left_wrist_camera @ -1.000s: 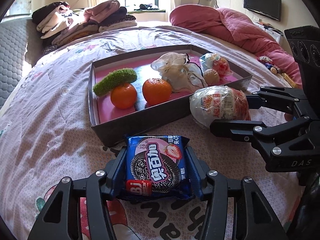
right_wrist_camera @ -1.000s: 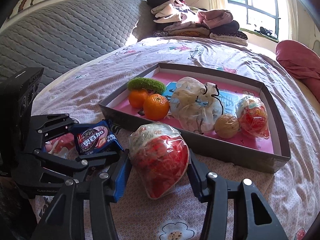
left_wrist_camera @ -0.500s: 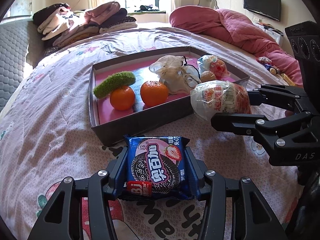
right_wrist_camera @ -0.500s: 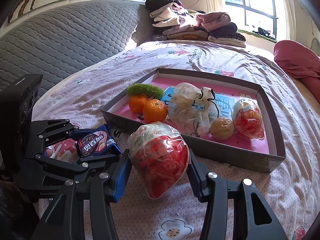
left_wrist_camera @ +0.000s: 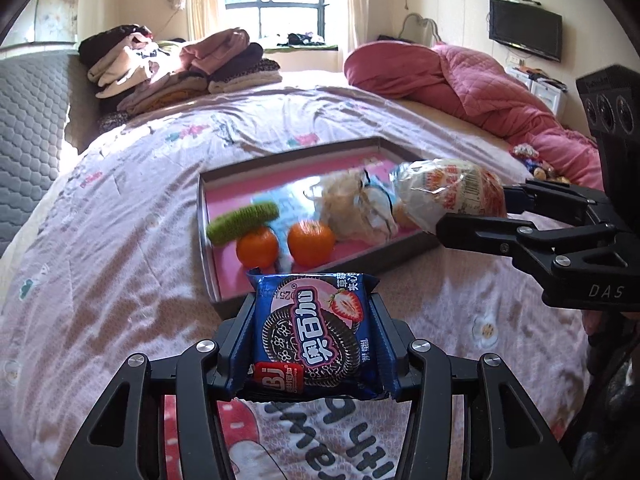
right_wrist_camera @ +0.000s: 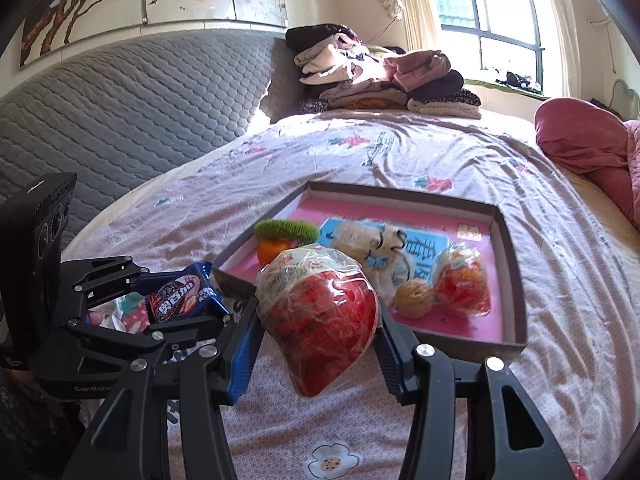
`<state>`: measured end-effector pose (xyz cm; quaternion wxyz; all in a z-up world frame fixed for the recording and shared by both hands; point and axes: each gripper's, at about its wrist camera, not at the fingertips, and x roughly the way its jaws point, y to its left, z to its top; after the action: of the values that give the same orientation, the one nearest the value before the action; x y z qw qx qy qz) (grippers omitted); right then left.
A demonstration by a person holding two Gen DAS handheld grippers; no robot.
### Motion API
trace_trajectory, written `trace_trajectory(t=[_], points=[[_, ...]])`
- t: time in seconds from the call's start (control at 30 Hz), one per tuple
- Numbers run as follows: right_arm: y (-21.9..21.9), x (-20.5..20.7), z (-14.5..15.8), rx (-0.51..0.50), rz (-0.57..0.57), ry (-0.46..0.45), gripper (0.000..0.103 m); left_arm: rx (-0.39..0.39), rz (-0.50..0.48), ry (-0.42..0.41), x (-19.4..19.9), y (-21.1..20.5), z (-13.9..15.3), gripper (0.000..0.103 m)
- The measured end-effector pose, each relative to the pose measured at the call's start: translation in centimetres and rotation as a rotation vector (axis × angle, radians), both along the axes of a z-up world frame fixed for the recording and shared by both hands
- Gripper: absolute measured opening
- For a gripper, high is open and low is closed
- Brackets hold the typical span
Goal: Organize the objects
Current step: 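Lift and carry the cookie packet over the tray while right gripper carries the red egg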
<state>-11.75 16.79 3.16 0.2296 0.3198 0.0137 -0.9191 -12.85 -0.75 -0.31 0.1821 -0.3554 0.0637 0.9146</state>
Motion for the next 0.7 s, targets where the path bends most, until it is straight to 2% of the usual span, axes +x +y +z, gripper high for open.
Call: trace_trajectory(t=[0.47,0.7], points=[[3.0,-2.3,5.1,-0.009,-0.071,0.134,0.052,0.041,0.080,0.058,-4.2,-0.9,3.2,0.053],[3.5,-4.0,6.1,-0.002,-0.088,0.177,0.052,0.059,0.105,0.081,-6.6,-1.1,3.7,0.053]])
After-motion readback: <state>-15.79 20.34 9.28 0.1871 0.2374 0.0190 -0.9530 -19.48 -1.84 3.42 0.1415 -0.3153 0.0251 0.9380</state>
